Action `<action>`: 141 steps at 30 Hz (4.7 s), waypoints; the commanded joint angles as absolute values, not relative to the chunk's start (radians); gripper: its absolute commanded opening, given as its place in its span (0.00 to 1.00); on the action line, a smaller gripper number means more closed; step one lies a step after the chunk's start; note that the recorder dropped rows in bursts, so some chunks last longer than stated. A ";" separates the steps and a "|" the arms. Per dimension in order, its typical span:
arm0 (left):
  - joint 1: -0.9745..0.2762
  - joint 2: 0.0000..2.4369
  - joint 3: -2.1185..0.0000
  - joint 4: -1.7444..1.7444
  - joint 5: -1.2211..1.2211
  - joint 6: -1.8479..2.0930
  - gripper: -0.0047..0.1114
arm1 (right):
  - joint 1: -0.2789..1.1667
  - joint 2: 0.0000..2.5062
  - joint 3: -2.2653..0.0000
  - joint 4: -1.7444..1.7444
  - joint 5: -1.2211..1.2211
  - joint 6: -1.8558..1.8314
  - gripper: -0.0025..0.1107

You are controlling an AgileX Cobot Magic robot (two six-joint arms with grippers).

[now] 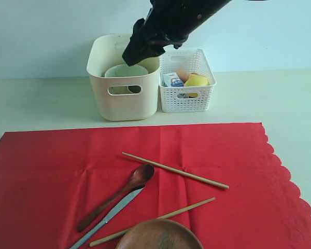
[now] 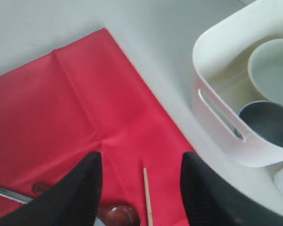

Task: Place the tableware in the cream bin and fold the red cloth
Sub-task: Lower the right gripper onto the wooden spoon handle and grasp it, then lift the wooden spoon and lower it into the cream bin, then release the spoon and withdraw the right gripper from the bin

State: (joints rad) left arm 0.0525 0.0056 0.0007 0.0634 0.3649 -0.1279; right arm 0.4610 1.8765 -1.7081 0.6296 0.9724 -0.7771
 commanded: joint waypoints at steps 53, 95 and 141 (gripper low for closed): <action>0.048 0.000 0.000 0.069 0.353 -0.128 0.05 | 0.780 2.286 -1.642 0.383 0.966 -1.331 0.02; 0.048 0.000 0.000 0.069 0.353 -0.128 0.05 | 0.272 2.022 -1.650 1.744 0.910 -1.855 0.02; 0.048 0.000 0.000 0.069 0.353 -0.128 0.05 | 0.222 2.379 -2.041 1.600 1.049 -1.791 0.45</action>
State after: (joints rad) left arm 0.0525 0.0056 0.0007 0.0634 0.3649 -0.1279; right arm 0.2366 2.4304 -2.0308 1.6907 1.0354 -1.8988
